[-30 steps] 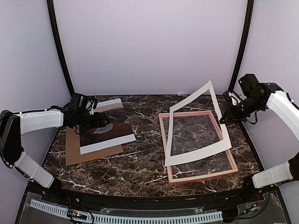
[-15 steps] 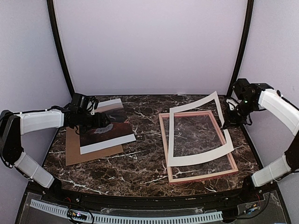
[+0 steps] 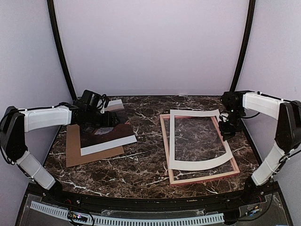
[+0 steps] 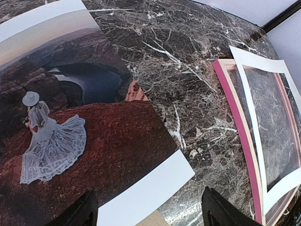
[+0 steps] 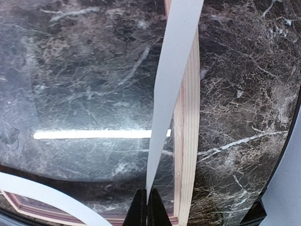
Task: Put the photo into the frame
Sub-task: Move the frame body to the center of the board.
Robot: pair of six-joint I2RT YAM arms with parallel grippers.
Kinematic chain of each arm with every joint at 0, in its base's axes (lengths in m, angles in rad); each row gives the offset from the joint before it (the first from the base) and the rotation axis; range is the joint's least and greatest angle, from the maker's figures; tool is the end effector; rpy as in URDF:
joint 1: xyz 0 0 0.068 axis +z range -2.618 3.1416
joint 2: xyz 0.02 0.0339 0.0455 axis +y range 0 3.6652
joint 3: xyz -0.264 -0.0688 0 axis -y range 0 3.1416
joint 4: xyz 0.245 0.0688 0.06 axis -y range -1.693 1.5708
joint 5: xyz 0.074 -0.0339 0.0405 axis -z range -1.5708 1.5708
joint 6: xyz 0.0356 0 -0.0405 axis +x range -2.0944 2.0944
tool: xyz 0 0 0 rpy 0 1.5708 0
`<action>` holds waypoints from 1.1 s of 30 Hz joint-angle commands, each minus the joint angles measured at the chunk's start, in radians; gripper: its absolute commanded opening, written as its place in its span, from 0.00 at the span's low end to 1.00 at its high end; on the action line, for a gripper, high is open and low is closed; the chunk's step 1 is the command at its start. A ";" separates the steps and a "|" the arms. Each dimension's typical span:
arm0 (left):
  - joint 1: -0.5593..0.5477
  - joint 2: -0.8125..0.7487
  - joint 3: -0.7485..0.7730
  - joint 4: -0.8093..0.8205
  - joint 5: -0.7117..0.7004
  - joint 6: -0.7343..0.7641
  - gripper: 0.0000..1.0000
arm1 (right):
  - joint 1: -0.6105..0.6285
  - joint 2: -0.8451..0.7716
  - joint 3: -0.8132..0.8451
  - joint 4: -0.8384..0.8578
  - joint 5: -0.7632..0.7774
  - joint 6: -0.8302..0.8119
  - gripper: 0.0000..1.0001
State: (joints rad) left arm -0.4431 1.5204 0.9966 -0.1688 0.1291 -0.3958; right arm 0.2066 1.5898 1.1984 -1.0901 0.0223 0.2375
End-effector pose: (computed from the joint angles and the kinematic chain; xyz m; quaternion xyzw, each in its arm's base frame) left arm 0.2989 -0.1469 0.2368 0.0488 0.9023 -0.2261 0.3637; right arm 0.2783 0.0575 0.2303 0.0159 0.9988 -0.0010 0.0460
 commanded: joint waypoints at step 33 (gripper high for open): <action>-0.406 0.710 0.690 -0.037 -0.046 -0.168 0.71 | 0.097 0.150 0.070 0.027 0.243 -0.067 0.00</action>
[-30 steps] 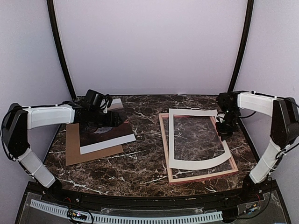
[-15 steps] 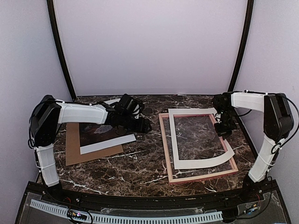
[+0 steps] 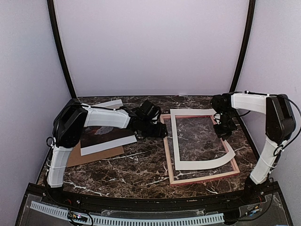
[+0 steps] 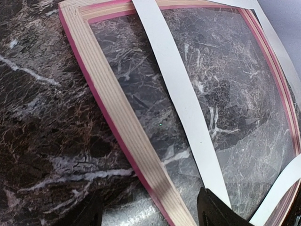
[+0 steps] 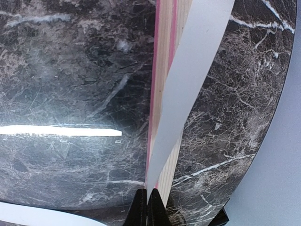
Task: Put the photo into the frame
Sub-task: Move the frame body to the center of the board.
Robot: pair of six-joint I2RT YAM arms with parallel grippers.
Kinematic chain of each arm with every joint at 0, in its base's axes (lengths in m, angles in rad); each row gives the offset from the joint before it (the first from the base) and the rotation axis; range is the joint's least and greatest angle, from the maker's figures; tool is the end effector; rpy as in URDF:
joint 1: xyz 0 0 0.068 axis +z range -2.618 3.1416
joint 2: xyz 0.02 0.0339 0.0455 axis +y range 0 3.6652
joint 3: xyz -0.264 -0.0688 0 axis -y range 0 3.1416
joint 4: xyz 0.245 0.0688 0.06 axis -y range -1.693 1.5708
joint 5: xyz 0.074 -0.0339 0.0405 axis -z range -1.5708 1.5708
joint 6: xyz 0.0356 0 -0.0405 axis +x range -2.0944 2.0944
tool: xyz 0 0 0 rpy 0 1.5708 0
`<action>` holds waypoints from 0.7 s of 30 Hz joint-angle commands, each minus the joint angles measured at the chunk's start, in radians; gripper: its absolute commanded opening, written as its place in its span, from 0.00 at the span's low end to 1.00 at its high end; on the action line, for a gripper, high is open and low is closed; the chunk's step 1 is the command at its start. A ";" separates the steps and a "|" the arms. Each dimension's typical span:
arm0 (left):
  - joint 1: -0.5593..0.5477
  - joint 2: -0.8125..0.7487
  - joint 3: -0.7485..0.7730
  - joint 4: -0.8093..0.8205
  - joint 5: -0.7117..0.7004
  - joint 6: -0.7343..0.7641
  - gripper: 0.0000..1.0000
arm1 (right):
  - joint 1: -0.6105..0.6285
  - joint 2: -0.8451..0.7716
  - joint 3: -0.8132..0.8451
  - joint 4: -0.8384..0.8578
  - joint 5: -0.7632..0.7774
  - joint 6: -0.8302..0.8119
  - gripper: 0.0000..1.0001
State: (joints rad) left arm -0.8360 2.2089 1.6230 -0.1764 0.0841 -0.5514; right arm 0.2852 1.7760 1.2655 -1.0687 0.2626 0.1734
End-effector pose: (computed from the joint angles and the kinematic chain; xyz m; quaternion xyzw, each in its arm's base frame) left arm 0.3288 -0.3684 0.1645 0.1466 0.9070 -0.2810 0.2774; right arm 0.3058 0.0800 0.1962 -0.0559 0.9898 -0.1284 0.0257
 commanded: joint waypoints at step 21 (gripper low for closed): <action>-0.025 0.116 0.146 -0.197 -0.246 0.002 0.36 | 0.048 -0.073 0.007 0.013 -0.038 -0.006 0.00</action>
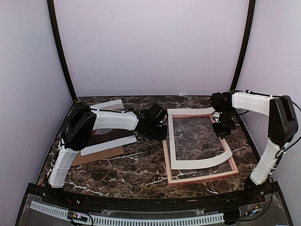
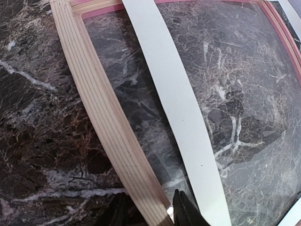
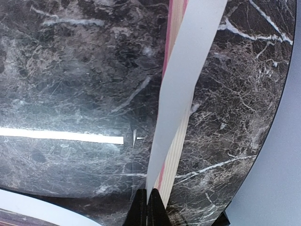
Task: Put the photo into the frame
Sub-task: Move the frame body to the center of the board.
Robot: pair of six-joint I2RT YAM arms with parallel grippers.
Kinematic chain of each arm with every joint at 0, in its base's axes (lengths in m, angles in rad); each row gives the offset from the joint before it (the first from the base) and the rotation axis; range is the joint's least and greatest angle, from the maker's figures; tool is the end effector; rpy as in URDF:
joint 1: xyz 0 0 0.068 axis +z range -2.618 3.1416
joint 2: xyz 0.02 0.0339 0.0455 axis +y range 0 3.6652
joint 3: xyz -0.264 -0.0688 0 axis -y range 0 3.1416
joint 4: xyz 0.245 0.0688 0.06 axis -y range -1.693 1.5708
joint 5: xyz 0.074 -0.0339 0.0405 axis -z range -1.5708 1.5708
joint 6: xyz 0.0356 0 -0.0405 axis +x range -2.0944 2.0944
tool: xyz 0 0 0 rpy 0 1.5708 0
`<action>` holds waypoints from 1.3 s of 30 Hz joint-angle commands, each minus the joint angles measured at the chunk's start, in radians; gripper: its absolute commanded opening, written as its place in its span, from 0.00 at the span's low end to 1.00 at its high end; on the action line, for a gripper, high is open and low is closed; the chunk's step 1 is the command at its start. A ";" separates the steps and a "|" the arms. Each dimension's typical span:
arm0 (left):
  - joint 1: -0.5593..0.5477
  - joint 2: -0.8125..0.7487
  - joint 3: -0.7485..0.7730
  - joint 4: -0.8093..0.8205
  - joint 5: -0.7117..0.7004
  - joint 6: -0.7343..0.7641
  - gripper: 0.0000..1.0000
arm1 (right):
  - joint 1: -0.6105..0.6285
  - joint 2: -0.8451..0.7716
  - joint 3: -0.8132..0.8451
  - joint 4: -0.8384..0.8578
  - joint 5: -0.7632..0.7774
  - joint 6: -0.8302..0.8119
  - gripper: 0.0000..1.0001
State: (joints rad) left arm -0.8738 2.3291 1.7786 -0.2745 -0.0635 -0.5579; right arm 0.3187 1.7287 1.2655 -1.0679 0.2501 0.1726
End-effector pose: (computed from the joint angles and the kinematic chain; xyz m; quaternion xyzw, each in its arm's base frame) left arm 0.3330 -0.3943 0.1477 0.1350 0.9210 -0.2167 0.2942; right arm 0.2989 0.0893 0.2100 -0.0699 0.9895 -0.1162 0.0494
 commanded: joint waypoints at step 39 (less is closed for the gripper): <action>0.108 -0.314 -0.278 0.073 -0.098 0.009 0.72 | 0.017 -0.222 -0.246 0.328 -0.580 0.044 0.00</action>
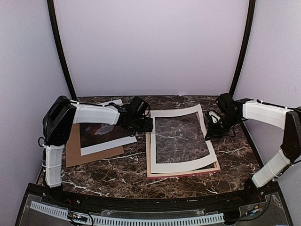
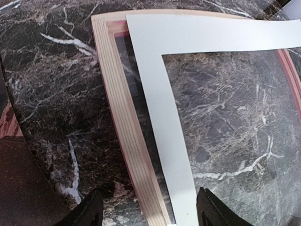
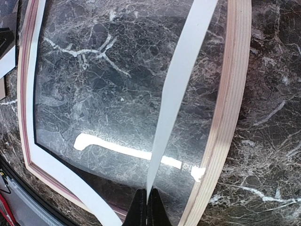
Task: Put the photo into the frame
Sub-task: Move the frame body to the center of the board, then place the mat board on the glass panel.
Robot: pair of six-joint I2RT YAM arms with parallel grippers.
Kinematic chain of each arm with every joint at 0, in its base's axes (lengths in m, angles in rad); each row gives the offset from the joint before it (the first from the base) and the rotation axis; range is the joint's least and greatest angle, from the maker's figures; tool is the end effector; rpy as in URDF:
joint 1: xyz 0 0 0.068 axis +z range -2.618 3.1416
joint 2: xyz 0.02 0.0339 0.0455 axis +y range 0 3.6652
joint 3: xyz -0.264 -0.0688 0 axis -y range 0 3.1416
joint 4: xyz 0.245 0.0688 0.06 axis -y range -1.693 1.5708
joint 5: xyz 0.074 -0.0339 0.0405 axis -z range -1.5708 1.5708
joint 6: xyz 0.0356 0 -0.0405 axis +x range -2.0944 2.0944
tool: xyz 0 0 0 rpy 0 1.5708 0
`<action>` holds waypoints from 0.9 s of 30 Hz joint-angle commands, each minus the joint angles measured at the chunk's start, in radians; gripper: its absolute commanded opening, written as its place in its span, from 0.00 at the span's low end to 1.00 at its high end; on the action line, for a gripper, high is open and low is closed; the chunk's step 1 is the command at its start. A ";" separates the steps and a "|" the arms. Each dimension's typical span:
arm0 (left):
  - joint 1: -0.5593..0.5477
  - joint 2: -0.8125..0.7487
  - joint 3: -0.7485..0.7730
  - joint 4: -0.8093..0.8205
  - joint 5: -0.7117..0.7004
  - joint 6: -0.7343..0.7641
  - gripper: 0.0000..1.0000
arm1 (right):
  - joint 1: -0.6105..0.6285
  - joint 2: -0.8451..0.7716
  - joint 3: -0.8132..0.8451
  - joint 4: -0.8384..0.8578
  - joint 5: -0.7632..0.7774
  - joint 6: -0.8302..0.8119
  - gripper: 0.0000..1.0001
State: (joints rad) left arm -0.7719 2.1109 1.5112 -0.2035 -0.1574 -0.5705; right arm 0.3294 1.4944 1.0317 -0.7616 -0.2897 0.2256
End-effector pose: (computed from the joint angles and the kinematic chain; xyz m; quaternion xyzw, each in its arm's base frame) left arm 0.3390 -0.3222 0.1726 0.0636 0.9227 -0.1751 0.3376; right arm 0.2641 0.1010 0.2194 -0.0754 0.9721 0.1835 0.1251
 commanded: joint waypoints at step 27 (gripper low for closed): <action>0.030 -0.219 -0.041 -0.059 -0.122 0.104 0.78 | -0.042 -0.001 0.069 -0.123 -0.053 -0.109 0.00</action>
State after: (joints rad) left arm -0.7441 1.9453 1.4872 -0.2382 -0.2661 -0.4812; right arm 0.2924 1.5108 1.0771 -0.8516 -0.3378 0.1371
